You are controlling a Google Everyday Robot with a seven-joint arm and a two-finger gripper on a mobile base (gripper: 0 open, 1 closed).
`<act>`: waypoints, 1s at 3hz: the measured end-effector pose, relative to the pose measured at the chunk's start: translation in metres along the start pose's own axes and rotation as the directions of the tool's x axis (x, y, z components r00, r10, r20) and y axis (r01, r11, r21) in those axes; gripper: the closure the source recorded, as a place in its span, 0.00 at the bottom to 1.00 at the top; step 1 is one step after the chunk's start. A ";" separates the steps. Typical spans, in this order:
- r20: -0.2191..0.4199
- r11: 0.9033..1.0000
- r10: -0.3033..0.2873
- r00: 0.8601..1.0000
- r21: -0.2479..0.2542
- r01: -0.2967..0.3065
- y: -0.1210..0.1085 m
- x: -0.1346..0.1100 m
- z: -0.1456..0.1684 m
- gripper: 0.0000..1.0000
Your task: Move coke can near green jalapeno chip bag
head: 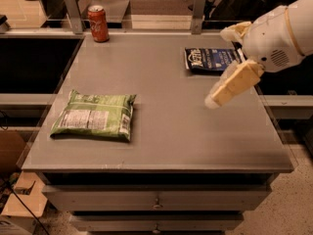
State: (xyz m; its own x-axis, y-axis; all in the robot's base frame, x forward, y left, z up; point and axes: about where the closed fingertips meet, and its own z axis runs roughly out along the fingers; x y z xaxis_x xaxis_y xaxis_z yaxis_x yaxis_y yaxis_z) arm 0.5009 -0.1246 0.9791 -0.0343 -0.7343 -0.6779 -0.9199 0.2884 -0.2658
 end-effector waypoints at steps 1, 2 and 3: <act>0.078 0.997 0.006 0.997 0.076 -0.011 -0.038 -0.024 0.025 0.00; 0.114 0.991 0.014 0.993 0.131 -0.029 -0.075 -0.043 0.051 0.00; 0.147 0.988 0.027 0.989 0.144 -0.048 -0.107 -0.061 0.084 0.00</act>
Offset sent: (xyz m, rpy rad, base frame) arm 0.1505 0.0653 0.0172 0.1506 -0.1647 -0.1283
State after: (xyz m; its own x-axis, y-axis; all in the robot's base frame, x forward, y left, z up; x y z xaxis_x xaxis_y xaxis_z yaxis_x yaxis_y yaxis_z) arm 0.6340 -0.0588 0.9917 -0.0013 -0.6282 -0.7780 -0.8510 0.4093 -0.3290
